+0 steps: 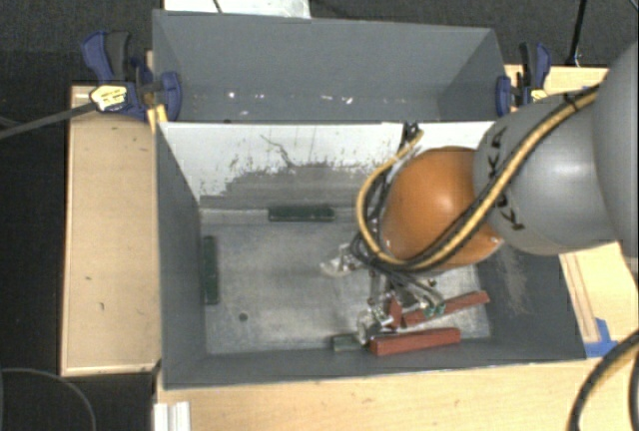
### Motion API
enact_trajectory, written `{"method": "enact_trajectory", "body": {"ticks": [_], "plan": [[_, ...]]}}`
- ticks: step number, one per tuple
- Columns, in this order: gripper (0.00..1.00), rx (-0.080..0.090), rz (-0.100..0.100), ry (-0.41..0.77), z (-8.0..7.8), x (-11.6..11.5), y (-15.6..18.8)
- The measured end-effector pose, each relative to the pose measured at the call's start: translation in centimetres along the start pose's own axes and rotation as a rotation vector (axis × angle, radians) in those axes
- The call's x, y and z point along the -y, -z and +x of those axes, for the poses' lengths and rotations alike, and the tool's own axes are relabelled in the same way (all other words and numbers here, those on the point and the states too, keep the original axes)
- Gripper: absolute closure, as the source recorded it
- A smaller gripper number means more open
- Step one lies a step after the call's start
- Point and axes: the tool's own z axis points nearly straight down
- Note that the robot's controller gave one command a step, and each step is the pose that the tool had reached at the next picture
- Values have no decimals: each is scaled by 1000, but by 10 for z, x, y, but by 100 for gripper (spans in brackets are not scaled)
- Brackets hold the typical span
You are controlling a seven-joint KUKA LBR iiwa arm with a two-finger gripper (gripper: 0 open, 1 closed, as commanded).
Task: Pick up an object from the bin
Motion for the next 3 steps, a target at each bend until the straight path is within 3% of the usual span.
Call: {"method": "enact_trajectory", "body": {"ticks": [1,2,3], "plan": [[0,9,2,3,11,8,4],[0,-27,0,-91,3,20,14],[0,-26,0,-121,1,25,16]]}}
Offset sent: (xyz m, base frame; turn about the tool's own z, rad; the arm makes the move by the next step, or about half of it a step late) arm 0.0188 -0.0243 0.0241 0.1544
